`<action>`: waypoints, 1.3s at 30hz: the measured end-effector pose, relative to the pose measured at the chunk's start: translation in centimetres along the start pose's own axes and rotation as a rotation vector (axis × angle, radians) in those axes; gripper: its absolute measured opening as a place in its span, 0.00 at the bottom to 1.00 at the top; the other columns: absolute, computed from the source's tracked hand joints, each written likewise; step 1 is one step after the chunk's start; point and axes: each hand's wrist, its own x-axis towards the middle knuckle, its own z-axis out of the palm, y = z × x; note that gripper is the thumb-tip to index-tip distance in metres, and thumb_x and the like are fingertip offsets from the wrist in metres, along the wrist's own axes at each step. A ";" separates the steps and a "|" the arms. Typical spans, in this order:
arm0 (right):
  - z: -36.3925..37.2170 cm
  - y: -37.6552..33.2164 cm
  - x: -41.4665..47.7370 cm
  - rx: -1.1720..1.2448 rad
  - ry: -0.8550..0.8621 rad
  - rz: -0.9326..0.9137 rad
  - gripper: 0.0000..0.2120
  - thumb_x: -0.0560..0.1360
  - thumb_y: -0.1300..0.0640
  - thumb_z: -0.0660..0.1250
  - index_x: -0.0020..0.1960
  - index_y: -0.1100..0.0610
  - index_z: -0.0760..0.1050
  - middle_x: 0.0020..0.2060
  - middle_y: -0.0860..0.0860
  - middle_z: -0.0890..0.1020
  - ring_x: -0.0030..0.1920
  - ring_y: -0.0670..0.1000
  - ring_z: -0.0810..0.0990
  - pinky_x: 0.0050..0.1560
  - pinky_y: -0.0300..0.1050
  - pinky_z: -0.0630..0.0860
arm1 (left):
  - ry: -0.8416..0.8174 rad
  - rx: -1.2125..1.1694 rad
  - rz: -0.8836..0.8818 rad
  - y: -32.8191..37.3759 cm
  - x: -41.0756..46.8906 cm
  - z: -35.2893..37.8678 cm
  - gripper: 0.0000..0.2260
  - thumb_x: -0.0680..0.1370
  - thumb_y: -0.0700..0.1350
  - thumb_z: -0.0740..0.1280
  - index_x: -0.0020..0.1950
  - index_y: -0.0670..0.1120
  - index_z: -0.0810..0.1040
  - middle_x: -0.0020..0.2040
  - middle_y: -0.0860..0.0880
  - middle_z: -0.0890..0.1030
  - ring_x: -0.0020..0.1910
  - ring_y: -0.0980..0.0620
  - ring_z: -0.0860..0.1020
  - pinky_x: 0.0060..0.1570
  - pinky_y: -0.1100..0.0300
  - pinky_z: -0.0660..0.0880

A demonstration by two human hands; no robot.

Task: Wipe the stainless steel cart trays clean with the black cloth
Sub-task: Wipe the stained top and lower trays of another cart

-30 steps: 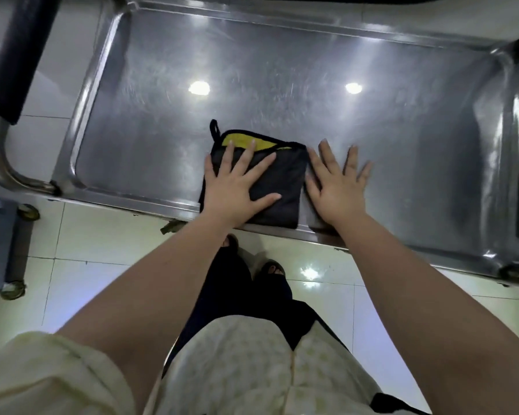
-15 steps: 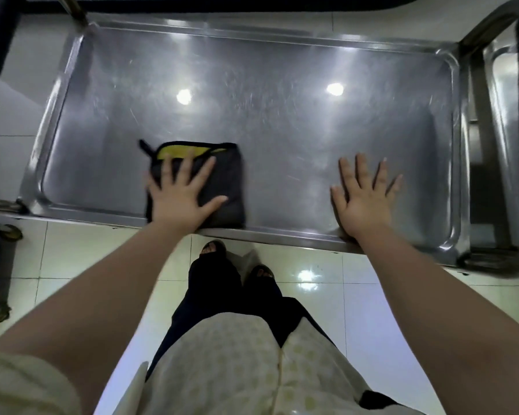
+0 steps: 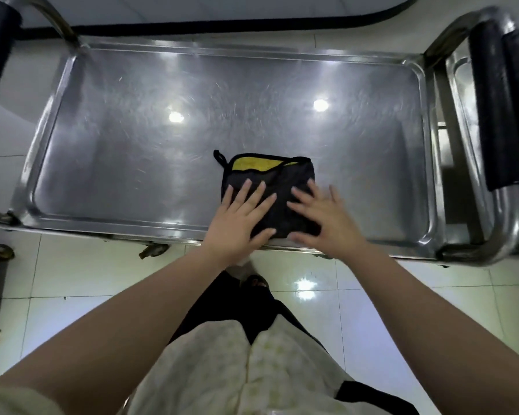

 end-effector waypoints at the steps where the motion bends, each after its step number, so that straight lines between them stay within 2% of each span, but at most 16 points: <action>1: 0.9 -0.8 -0.7 -0.035 -0.054 0.003 0.36 0.72 0.32 0.58 0.74 0.50 0.68 0.75 0.46 0.65 0.77 0.50 0.52 0.76 0.62 0.45 | -0.032 -0.003 0.049 -0.3 -0.6 0.0 0.31 0.80 0.64 0.50 0.80 0.51 0.57 0.80 0.47 0.56 0.79 0.47 0.47 0.76 0.49 0.39; 3: 2.2 -1.7 -1.6 -0.023 -0.040 0.087 0.33 0.75 0.35 0.58 0.75 0.50 0.66 0.76 0.46 0.64 0.77 0.49 0.52 0.76 0.60 0.45 | -0.131 -0.026 0.080 -0.8 -1.4 -0.1 0.32 0.80 0.65 0.46 0.80 0.49 0.55 0.80 0.47 0.54 0.79 0.49 0.47 0.77 0.53 0.38; 5: 2.4 -2.1 -1.6 -0.021 0.040 0.130 0.25 0.78 0.45 0.64 0.73 0.51 0.71 0.73 0.48 0.69 0.76 0.53 0.60 0.75 0.61 0.51 | -0.185 -0.041 0.060 -0.6 -1.6 -0.4 0.34 0.78 0.66 0.43 0.80 0.49 0.53 0.81 0.47 0.51 0.79 0.50 0.46 0.76 0.55 0.37; 7: 2.2 -2.2 -1.0 -0.179 0.080 0.088 0.19 0.77 0.52 0.69 0.67 0.54 0.77 0.67 0.50 0.77 0.71 0.57 0.71 0.71 0.64 0.61 | -0.179 -0.075 0.031 -0.3 -1.5 -0.8 0.35 0.78 0.66 0.42 0.80 0.50 0.54 0.81 0.48 0.52 0.80 0.51 0.47 0.77 0.56 0.39; 9: 2.3 -2.6 -0.1 -0.296 0.093 0.047 0.13 0.76 0.54 0.69 0.59 0.57 0.82 0.60 0.53 0.82 0.64 0.59 0.78 0.68 0.64 0.68 | -0.155 -0.121 -0.013 0.1 -1.4 -1.3 0.34 0.78 0.66 0.45 0.80 0.50 0.55 0.80 0.49 0.55 0.80 0.52 0.49 0.77 0.56 0.41; 11: 1.5 -3.7 0.6 -0.245 0.149 0.076 0.11 0.76 0.54 0.65 0.50 0.59 0.84 0.51 0.55 0.85 0.56 0.59 0.82 0.65 0.61 0.73 | -0.113 -0.173 -0.056 0.6 -1.2 -1.9 0.31 0.80 0.64 0.54 0.80 0.52 0.55 0.79 0.49 0.60 0.79 0.52 0.53 0.77 0.57 0.45; 13: 0.1 -5.1 1.4 -0.091 0.254 0.158 0.10 0.77 0.56 0.64 0.46 0.59 0.83 0.44 0.55 0.85 0.51 0.58 0.82 0.60 0.53 0.76 | -0.098 -0.208 -0.102 1.2 -0.9 -2.9 0.32 0.80 0.61 0.61 0.80 0.53 0.55 0.78 0.49 0.63 0.78 0.51 0.56 0.75 0.58 0.51; 16: -1.9 -6.7 2.8 0.062 0.257 0.277 0.09 0.81 0.56 0.63 0.55 0.58 0.79 0.50 0.54 0.81 0.54 0.54 0.76 0.54 0.46 0.71 | -0.104 -0.157 -0.166 1.5 -0.6 -4.2 0.33 0.80 0.56 0.66 0.80 0.55 0.54 0.76 0.51 0.66 0.75 0.47 0.63 0.68 0.55 0.65; 19: -3.1 -7.5 4.0 0.139 0.255 0.286 0.10 0.82 0.57 0.61 0.58 0.59 0.77 0.52 0.55 0.79 0.56 0.54 0.73 0.50 0.40 0.66 | 0.023 -0.072 -0.186 0.9 0.1 -5.7 0.26 0.82 0.46 0.62 0.79 0.54 0.60 0.63 0.47 0.79 0.58 0.42 0.78 0.51 0.51 0.76; 22: -4.4 -8.1 4.9 0.110 0.169 0.243 0.15 0.78 0.51 0.68 0.60 0.57 0.74 0.51 0.51 0.74 0.56 0.52 0.71 0.51 0.39 0.64 | 0.020 -0.095 -0.211 -0.3 1.1 -7.9 0.19 0.83 0.44 0.59 0.74 0.53 0.69 0.58 0.45 0.81 0.53 0.41 0.79 0.46 0.54 0.73; 24: -5.7 -8.5 5.6 -0.142 0.077 0.210 0.23 0.72 0.45 0.73 0.62 0.53 0.71 0.53 0.49 0.76 0.56 0.53 0.72 0.53 0.46 0.67 | 0.004 -0.037 -0.177 -0.8 1.3 -9.6 0.15 0.83 0.45 0.59 0.70 0.52 0.72 0.54 0.45 0.81 0.51 0.41 0.79 0.44 0.55 0.72; 27: -8.3 -10.5 6.7 -0.297 0.137 0.209 0.16 0.76 0.50 0.69 0.61 0.51 0.71 0.52 0.52 0.80 0.53 0.57 0.77 0.56 0.51 0.67 | 0.035 0.060 -0.090 -0.8 1.3 -12.6 0.12 0.82 0.44 0.61 0.63 0.51 0.76 0.47 0.46 0.81 0.45 0.42 0.79 0.42 0.54 0.73; 30: -10.8 -13.1 7.1 -0.333 0.205 0.128 0.09 0.79 0.53 0.65 0.57 0.53 0.76 0.46 0.53 0.80 0.47 0.57 0.78 0.50 0.48 0.68 | 0.118 0.125 -0.052 -1.0 0.8 -16.1 0.08 0.79 0.44 0.65 0.57 0.50 0.77 0.44 0.48 0.81 0.43 0.43 0.79 0.42 0.54 0.75; 32: -12.5 -14.8 7.0 -0.368 0.262 0.073 0.08 0.78 0.54 0.66 0.54 0.55 0.79 0.44 0.53 0.80 0.45 0.57 0.77 0.45 0.47 0.69 | 0.224 0.149 0.005 -1.4 0.1 -18.2 0.09 0.76 0.42 0.67 0.55 0.49 0.79 0.42 0.48 0.81 0.40 0.43 0.79 0.38 0.53 0.76; 36: -14.0 -18.3 5.8 -0.363 0.366 0.010 0.05 0.75 0.59 0.69 0.48 0.61 0.79 0.44 0.55 0.79 0.46 0.58 0.74 0.45 0.52 0.72 | 0.378 0.257 0.187 -2.4 -2.6 -21.1 0.14 0.68 0.38 0.74 0.53 0.45 0.81 0.39 0.46 0.81 0.34 0.43 0.77 0.30 0.57 0.66; 39: -13.3 -20.7 4.1 -0.373 0.502 -0.118 0.06 0.69 0.65 0.74 0.43 0.62 0.77 0.37 0.56 0.78 0.39 0.60 0.74 0.37 0.52 0.72 | 0.505 0.270 0.292 -2.8 -5.3 -21.9 0.17 0.65 0.31 0.73 0.53 0.42 0.81 0.40 0.45 0.82 0.35 0.42 0.78 0.31 0.55 0.72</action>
